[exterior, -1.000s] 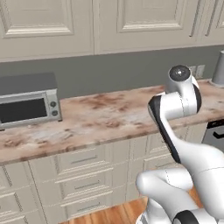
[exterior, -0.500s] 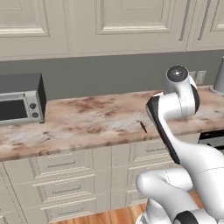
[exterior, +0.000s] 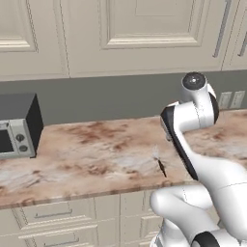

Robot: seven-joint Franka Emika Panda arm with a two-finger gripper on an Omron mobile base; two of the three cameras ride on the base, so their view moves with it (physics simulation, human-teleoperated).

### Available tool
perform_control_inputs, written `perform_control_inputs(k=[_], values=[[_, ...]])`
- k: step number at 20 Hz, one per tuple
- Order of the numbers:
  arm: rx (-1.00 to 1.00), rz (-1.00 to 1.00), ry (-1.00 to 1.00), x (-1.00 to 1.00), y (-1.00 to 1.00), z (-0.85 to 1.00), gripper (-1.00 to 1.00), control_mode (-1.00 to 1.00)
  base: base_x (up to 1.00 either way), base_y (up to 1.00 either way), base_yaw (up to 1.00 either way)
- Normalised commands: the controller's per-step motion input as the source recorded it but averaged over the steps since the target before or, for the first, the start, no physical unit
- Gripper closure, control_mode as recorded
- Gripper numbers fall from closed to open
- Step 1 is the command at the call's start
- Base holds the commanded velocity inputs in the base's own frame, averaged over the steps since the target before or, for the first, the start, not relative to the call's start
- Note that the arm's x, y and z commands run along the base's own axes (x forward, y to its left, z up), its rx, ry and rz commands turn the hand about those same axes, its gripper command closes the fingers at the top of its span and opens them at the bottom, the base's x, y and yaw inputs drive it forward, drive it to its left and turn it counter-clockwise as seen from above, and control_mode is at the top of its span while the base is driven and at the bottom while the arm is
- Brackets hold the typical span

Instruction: Organize the utensils by type. Pick up the wooden spoons from the counter and place them in the open cabinet. Then pick up the metallic utensils from the counter and place them in the open drawer.

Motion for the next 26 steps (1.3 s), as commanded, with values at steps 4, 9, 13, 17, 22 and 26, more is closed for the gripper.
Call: perform_control_inputs(k=[4,9,13,17,22,26], values=[[0.0,0.0,0.0,0.0,0.0,0.0,-1.0,1.0,-0.01,-0.1,0.03],[0.19,0.0,0.01,-0.24,-0.02,-0.16,-1.0,-1.0,-0.04,0.0,0.0],[0.31,0.0,0.03,-0.22,-0.07,-0.13,-1.0,-1.0,0.0,0.0,0.0],[0.09,0.0,0.08,-0.13,0.01,-0.41,-1.0,-1.0,0.0,0.0,0.0],[0.0,0.0,0.34,0.0,0.16,-0.62,-1.0,-1.0,0.0,0.0,0.0],[0.03,0.03,0.24,0.0,0.02,-0.51,-1.0,-1.0,0.0,0.0,0.0]])
